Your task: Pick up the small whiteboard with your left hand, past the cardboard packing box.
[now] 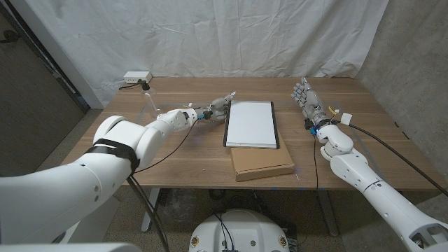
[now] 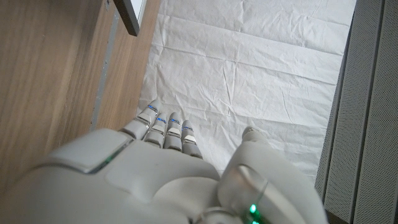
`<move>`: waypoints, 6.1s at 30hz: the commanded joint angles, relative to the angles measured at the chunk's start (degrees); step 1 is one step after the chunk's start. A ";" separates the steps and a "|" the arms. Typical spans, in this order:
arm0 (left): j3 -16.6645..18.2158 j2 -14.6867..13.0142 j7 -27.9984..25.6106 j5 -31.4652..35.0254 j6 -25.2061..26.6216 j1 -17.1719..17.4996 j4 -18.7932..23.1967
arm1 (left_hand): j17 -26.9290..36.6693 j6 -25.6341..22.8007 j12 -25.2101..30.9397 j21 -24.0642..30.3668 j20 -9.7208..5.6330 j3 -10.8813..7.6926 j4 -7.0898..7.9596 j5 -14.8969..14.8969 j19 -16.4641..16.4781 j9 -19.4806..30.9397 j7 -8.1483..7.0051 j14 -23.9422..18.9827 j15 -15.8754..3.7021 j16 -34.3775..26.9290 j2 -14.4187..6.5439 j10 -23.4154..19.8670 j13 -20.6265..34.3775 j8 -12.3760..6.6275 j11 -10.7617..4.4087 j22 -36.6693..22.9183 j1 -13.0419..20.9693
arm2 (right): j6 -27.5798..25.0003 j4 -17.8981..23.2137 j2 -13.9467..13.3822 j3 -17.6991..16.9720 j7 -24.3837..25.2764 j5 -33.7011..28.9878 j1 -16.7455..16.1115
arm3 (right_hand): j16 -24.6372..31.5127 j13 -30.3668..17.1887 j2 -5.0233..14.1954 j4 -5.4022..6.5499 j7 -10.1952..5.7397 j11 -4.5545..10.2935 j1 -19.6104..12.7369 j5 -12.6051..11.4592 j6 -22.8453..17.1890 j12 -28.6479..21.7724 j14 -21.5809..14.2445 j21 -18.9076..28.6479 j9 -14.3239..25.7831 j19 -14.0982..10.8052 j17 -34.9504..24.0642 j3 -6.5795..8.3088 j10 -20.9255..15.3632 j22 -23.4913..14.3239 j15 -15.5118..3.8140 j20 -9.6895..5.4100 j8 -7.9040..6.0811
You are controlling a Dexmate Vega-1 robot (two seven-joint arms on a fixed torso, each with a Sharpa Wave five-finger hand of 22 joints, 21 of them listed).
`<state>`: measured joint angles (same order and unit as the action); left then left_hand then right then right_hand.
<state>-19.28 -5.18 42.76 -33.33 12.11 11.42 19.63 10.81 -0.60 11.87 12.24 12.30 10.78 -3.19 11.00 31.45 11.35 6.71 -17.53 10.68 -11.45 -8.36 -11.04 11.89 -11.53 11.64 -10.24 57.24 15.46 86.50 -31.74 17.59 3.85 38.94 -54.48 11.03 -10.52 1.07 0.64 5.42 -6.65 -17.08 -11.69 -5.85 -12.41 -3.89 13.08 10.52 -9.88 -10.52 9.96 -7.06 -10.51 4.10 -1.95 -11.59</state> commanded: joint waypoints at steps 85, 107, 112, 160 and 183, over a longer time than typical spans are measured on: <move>2.63 -1.57 -1.59 -9.39 5.77 3.11 2.34 | 0.03 -34.73 4.77 5.69 -13.70 -26.27 -4.89 4.25 29.52 2.27 4.89 -37.78 -15.01 -3.58 -1.52 -35.81 0.14 -7.27 -8.44 0.13 19.99 | 0.30 -3.33 2.44 1.75 -0.77 -0.59 3.33 | 0.10 -0.15 0.42 -0.79 -0.61 0.48 -0.18 0.17 -0.81 -0.09 -1.21 -0.63 0.36 -0.99 -0.38 -0.26 -1.12 -0.20 -0.15 0.42 0.08; 1.48 -5.68 -11.86 -18.08 12.33 10.41 19.52 | -0.30 -39.17 4.57 6.13 -14.56 -29.43 -4.04 3.91 32.47 1.95 4.81 -41.86 -15.91 -2.73 -1.43 -40.03 -0.07 -7.26 -9.65 0.28 19.71 | 0.08 -3.44 2.52 1.97 -0.44 -0.89 3.47 | 0.04 -0.16 0.48 -0.87 -0.71 0.48 -0.11 0.19 -0.89 -0.04 -1.17 -0.73 0.36 -0.96 -0.40 -0.32 -1.12 -0.21 -0.16 0.53 0.10; 0.70 -6.56 -12.97 -19.03 13.12 10.80 21.63 | -0.31 -39.28 4.43 6.09 -14.60 -29.69 -3.93 3.88 32.60 1.99 4.78 -41.81 -15.95 -2.52 -1.42 -40.09 -0.08 -7.18 -9.62 0.30 19.60 | 0.09 -3.23 2.44 1.87 -0.35 -0.86 3.30 | 0.04 -0.16 0.49 -0.91 -0.64 0.45 -0.11 0.19 -0.88 -0.03 -1.22 -0.75 0.36 -0.98 -0.40 -0.33 -1.13 -0.21 -0.14 0.52 0.12; -1.81 -12.67 -19.93 -24.59 16.34 13.83 35.78 | -0.20 -38.98 2.49 4.81 -14.44 -32.08 -3.67 3.41 32.55 2.41 4.59 -40.56 -15.50 -0.49 -0.47 -39.05 -0.08 -5.91 -10.29 0.53 18.63 | -0.62 -2.21 1.74 1.38 0.16 -0.72 3.00 | 0.05 -0.17 0.64 -1.19 -0.32 0.41 -0.12 0.20 -1.15 0.04 -1.46 -0.84 0.36 -1.20 -0.40 -0.42 -1.20 -0.22 -0.15 0.45 0.10; -1.40 -15.56 -24.36 -27.15 16.99 15.90 44.50 | -0.18 -40.00 2.22 4.29 -14.75 -33.09 -3.56 3.05 32.74 2.84 4.67 -41.23 -16.21 -0.28 -0.10 -39.99 -0.04 -5.90 -10.94 0.46 18.00 | -0.47 -3.07 1.73 1.41 -0.90 -0.37 3.61 | 0.22 -0.17 0.83 -1.34 -0.16 0.42 -0.19 0.20 -1.33 0.04 -2.08 -0.73 0.37 -1.75 -0.40 -0.39 -1.30 -0.20 -0.35 0.09 0.08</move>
<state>-21.00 -19.12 20.56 -59.27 28.73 26.10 59.49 10.55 -39.34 14.14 16.74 -1.76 -21.39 -6.74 13.91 63.46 14.00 9.85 -57.06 -3.41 -11.84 -8.28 -50.64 11.62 -17.51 1.31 -9.49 75.27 14.92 83.81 -30.01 18.98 3.44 38.36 -51.12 11.03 -10.51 1.38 -0.30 5.44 -6.14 -17.38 -11.69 -6.66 -12.41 -5.50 12.30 10.77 -11.01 -10.78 9.50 -7.98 -10.51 3.73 -1.86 -11.59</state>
